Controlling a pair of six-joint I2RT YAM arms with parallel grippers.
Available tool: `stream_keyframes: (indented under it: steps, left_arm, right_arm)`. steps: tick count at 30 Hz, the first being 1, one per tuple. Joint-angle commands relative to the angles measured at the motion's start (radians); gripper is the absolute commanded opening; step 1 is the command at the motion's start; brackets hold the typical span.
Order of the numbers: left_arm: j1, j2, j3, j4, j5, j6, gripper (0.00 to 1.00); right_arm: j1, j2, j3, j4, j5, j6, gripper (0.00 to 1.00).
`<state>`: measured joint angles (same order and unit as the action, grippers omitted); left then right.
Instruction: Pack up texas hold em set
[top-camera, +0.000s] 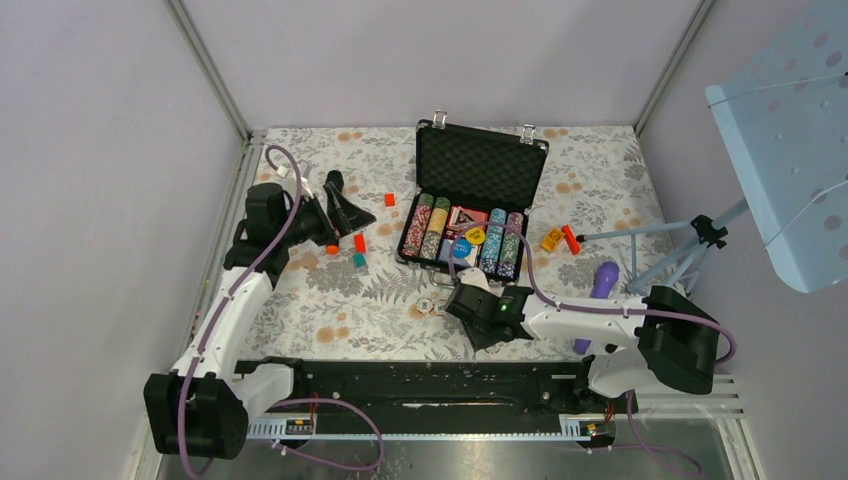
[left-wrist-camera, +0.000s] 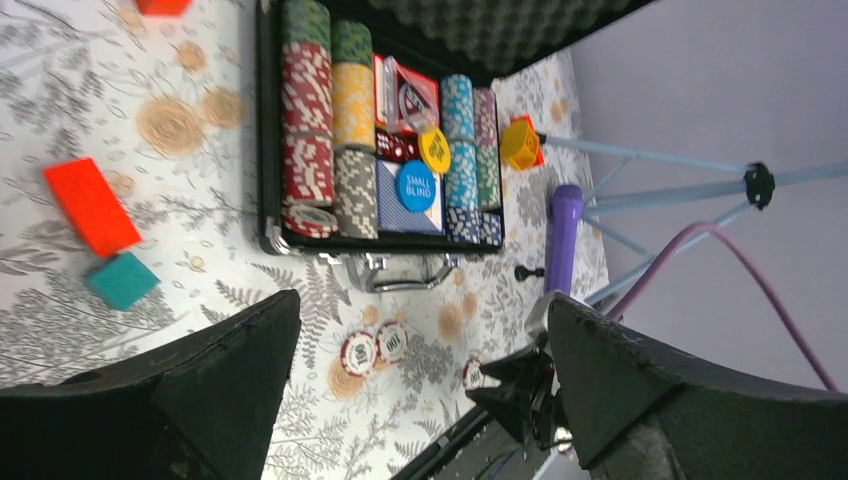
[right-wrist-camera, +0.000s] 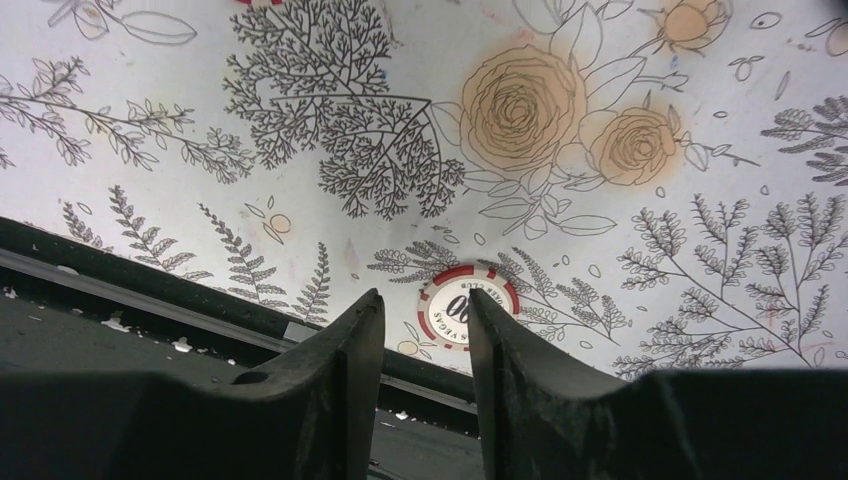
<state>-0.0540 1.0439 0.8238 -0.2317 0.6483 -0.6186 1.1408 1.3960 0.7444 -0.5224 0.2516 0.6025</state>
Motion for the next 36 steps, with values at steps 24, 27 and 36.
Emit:
stream_keyframes:
  steps: [24, 27, 36]
  left_arm:
    - [-0.087, 0.017, 0.029, 0.008, 0.005, 0.000, 0.94]
    - [-0.087, 0.013, 0.029, 0.007, 0.004, 0.005, 0.94]
    - [-0.087, 0.018, 0.026, 0.006, 0.005, 0.001, 0.94]
  right_arm:
    - [-0.061, -0.005, -0.046, -0.022, -0.038, 0.075, 0.75]
    - [-0.061, 0.003, -0.065, -0.005, -0.064, 0.099, 0.71]
    - [-0.061, 0.007, -0.109, 0.027, -0.100, 0.141, 0.59]
